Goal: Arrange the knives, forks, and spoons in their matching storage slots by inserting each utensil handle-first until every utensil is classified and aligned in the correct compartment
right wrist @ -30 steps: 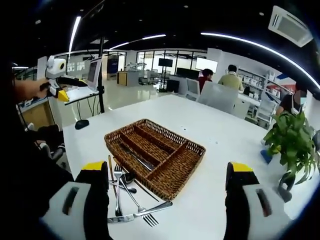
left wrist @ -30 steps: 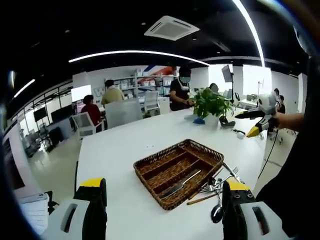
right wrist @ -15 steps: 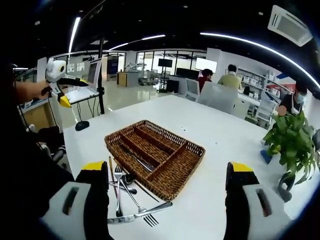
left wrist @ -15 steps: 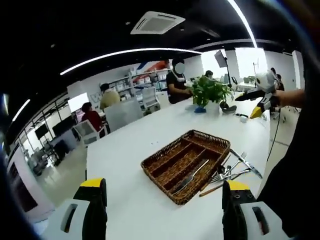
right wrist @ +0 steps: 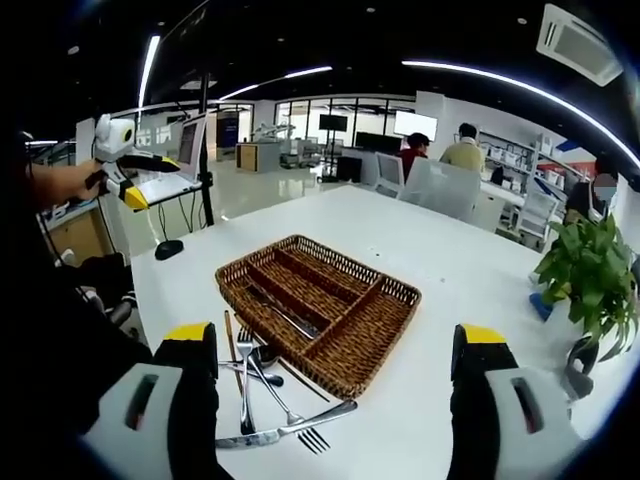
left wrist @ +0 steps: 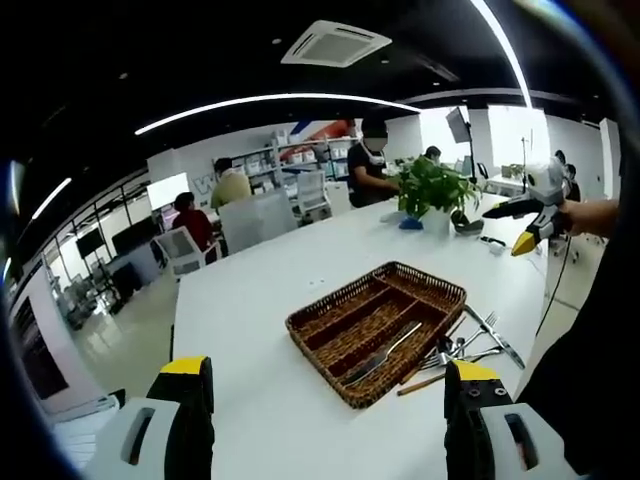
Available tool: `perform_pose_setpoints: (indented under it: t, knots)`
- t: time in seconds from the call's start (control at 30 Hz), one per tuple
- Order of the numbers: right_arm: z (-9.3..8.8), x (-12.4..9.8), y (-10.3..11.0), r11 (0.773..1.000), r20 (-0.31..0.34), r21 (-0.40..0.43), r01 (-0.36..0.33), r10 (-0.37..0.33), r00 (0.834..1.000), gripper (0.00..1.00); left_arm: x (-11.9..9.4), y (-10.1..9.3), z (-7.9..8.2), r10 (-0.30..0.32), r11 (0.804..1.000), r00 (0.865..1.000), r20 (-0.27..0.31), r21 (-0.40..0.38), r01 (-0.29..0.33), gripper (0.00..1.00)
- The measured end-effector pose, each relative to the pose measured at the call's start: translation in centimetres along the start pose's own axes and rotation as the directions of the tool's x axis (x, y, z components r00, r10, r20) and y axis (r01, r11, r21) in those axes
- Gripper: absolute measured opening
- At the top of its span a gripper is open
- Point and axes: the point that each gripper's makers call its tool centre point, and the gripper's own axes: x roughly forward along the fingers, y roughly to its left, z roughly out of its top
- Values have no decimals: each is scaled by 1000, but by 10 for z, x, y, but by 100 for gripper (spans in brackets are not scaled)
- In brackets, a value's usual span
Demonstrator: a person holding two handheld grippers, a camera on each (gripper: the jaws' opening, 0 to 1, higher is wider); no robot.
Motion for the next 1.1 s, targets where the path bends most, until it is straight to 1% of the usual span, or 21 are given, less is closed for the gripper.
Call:
perform_pose_setpoints:
  t: [0.07, 0.1, 0.3, 0.43, 0.53, 0.6, 0.83, 0.9, 0.97, 1.1]
  knots:
    - [1, 2, 4, 1000, 3, 1, -9, 9, 1000, 98, -1, -1, 6, -11, 1000, 999, 43, -4, 11, 100]
    - [0, 4, 6, 1000, 0, -2, -14, 14, 1000, 98, -2, -1, 7, -10, 1000, 999, 46, -5, 10, 100]
    - [3, 7, 7, 1000, -3, -14, -18, 18, 1000, 96, -2, 2, 9, -10, 1000, 999, 48, -25, 11, 100]
    - [6, 8, 8, 1000, -4, -19, -20, 20, 1000, 92, -3, 5, 9, -8, 999, 999, 54, -34, 9, 100]
    - [3, 12, 14, 999, -7, -33, -28, 28, 1000, 89, -4, 7, 9, -3, 999, 998, 61, -47, 6, 100]
    - [0, 16, 18, 999, -9, -36, -36, 36, 999, 89, -4, 8, 9, -1, 999, 998, 61, -51, 5, 100]
    - [-5, 28, 31, 997, -14, -35, -70, 70, 997, 83, -6, 8, 4, -1, 998, 999, 51, -55, 4, 100]
    - [0, 32, 35, 996, 38, -56, -75, 77, 996, 83, -7, 9, 2, -1, 998, 999, 50, -58, 4, 100]
    - [-5, 38, 40, 995, 37, -49, -92, 94, 995, 82, -7, 9, 1, 0, 998, 999, 50, -60, 3, 100]
    - [-17, 50, 49, 992, 19, -74, -105, 106, 994, 74, -7, 11, 1, -1, 998, 999, 51, -61, 4, 100]
